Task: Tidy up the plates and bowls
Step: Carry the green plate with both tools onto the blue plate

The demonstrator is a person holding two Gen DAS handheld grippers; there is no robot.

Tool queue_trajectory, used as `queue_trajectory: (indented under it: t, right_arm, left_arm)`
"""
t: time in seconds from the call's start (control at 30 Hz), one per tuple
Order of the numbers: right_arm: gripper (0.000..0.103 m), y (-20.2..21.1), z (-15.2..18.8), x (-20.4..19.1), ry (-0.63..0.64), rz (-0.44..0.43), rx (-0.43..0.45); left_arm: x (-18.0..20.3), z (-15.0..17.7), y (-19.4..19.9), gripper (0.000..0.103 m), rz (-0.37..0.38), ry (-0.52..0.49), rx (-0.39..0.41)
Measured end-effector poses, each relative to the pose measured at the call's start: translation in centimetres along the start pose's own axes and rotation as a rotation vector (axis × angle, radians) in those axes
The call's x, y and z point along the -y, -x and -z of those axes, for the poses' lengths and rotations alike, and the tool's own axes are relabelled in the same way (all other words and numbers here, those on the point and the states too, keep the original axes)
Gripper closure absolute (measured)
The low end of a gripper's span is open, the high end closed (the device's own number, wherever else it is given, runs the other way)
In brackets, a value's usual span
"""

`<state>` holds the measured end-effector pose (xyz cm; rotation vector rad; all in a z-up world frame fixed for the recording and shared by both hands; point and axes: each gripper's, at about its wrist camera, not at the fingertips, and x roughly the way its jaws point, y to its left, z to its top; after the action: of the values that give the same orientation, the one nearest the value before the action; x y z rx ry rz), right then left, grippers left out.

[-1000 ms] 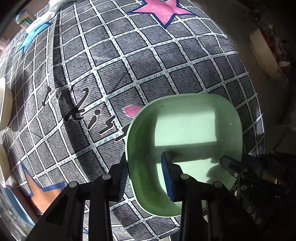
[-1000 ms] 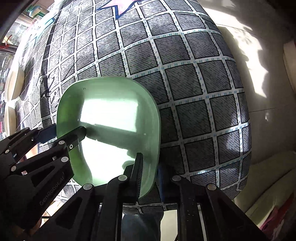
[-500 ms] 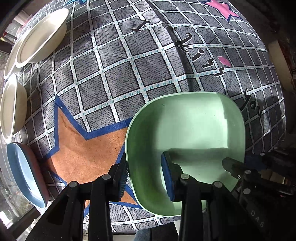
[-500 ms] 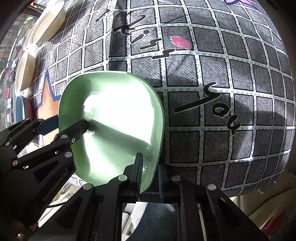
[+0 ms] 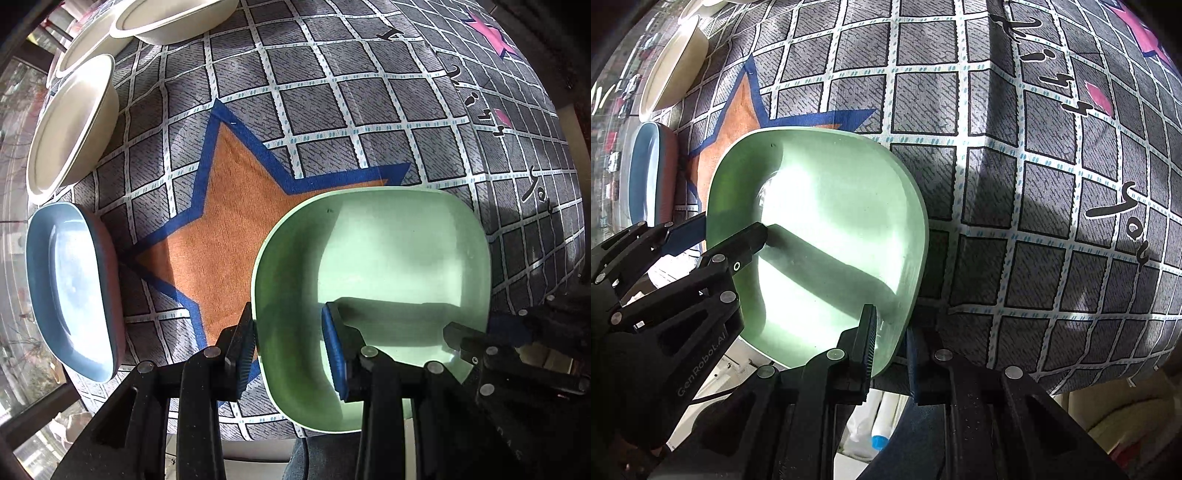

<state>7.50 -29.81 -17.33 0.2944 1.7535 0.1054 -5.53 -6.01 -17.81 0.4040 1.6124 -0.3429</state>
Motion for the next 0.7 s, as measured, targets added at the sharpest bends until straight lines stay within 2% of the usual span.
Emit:
queue_trajectory:
  t: [0.03,0.1,0.3,0.43,0.5,0.7]
  right_arm:
    - [0.085,0.0,0.6,-1.4,0.007,0.004,-0.002]
    - [0.085,-0.1,1.0,-4.8,0.014,0.003,-0.008]
    - [0.085,-2.8,-0.6,-12.8,0.017,-0.012,-0.011]
    - [0.085,-2.8,-1.7,-19.7,0.037,-0.024,0.001]
    - [0.085,-2.5,-2.0,-22.8,0.052,-0.033,0.009]
    - [0.085,-2.6,-3.0,-34.5,0.096,-0.076,0.015]
  left_arm:
    - [-1.3,-0.7,0.2,0.065,0.003,0.003,0.000]
    - [-2.3,0.6,0.0,0.065,0.004,0.009,0.002]
    - [-4.2,0.8,0.0,0.065,-0.005,0.039,0.002]
    - [-6.3,0.8,1.0,0.065,-0.016,0.068,0.033]
    - [-5.2,1.6,1.0,0.065,-0.016,0.087,0.054]
    - [-8.0,2.7,3.3,0.065,-0.052,0.138,0.099]
